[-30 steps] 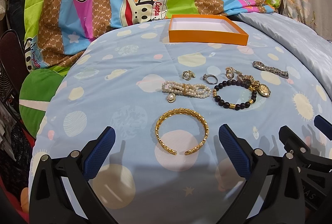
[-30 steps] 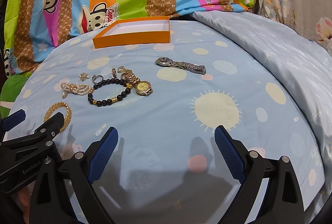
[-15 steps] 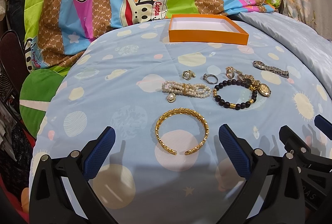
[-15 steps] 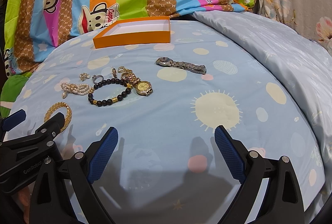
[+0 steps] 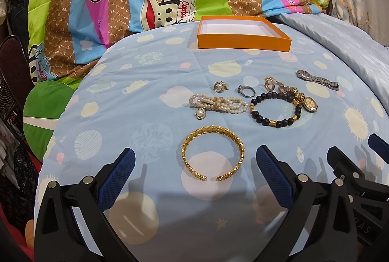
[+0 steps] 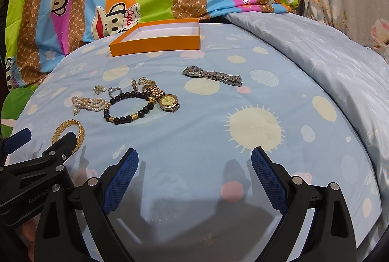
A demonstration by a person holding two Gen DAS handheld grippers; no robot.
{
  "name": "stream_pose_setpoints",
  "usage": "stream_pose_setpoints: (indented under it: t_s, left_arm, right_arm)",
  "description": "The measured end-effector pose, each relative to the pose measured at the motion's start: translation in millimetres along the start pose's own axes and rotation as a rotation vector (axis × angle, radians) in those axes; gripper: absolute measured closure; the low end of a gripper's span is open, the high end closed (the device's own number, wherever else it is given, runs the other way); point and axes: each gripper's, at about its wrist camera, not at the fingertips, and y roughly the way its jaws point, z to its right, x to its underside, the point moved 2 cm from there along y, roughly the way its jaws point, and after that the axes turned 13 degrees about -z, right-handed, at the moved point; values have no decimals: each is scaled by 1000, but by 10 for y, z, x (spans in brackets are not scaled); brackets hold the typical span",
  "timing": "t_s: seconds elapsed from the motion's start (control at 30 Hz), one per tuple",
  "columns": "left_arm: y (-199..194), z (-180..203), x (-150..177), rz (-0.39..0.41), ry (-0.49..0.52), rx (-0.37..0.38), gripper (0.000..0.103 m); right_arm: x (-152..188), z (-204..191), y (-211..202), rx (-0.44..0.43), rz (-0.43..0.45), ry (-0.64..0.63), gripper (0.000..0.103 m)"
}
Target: Organize jewelry
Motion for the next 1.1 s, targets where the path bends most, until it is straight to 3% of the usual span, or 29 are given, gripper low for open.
stream_pose_setpoints:
  t_s: [0.23, 0.53, 1.0, 1.1]
  left_arm:
    - [1, 0, 0, -1, 0, 2, 6]
    - [30, -151, 52, -32, -16, 58, 5]
    - [294, -48, -82, -151, 35, 61, 6]
    - [319, -19, -126, -152, 39, 81, 12]
  right_arm:
    - [3, 10, -2, -4, -2, -1, 11]
    - [-18, 41, 58, -53, -43, 5, 11]
    - [-431, 343, 187, -31, -27, 27, 11]
    - [-621, 397, 242, -43, -22, 12, 11]
